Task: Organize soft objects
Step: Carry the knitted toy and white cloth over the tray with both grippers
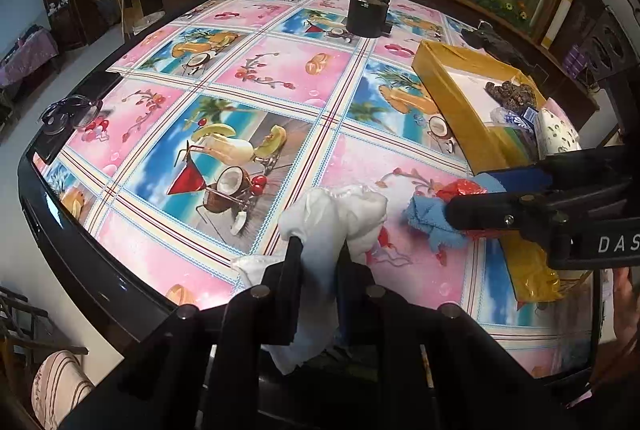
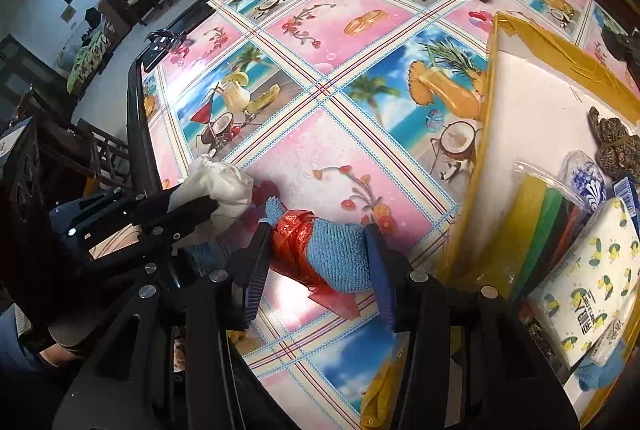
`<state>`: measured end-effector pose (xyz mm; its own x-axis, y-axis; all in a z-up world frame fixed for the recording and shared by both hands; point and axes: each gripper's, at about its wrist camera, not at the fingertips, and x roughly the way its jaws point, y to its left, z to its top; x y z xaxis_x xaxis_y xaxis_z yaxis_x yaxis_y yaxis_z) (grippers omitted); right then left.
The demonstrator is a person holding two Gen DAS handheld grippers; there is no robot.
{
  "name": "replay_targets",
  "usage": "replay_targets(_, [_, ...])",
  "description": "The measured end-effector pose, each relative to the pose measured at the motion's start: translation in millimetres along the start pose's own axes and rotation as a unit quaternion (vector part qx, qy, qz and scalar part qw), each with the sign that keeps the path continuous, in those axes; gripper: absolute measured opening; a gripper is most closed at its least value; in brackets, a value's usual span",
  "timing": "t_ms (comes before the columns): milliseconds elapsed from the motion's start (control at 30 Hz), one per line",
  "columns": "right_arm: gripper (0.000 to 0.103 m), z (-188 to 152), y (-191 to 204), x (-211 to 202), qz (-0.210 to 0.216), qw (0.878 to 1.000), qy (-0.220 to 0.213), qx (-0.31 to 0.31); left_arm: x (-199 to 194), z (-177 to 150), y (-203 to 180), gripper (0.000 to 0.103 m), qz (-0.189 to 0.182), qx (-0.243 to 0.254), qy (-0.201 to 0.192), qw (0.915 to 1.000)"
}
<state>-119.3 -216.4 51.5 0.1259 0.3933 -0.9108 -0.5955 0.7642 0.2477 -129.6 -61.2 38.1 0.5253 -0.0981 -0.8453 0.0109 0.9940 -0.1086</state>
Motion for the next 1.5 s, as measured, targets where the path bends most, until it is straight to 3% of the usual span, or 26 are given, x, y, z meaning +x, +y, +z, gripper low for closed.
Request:
replay_targets(567, [0.046, -18.8, -18.4, -32.6, 0.005, 1.000, -0.025, 0.007, -21.0, -2.9, -25.1, 0.013, 0.019, 0.012, -0.022, 0.9995])
replay_targets(1000, [0.046, -31.7, -45.5, -57.4, 0.005, 0.998, -0.055, 0.038, -31.3, 7.7, -53.7, 0.013, 0.027, 0.048, -0.039, 0.9977])
replay_targets(1500, [0.046, -25.7, -133.5, -108.8, -0.028, 0.982, -0.126, 0.139, -20.7, 61.1, -133.8, 0.014, -0.054, 0.107, -0.040, 0.9919])
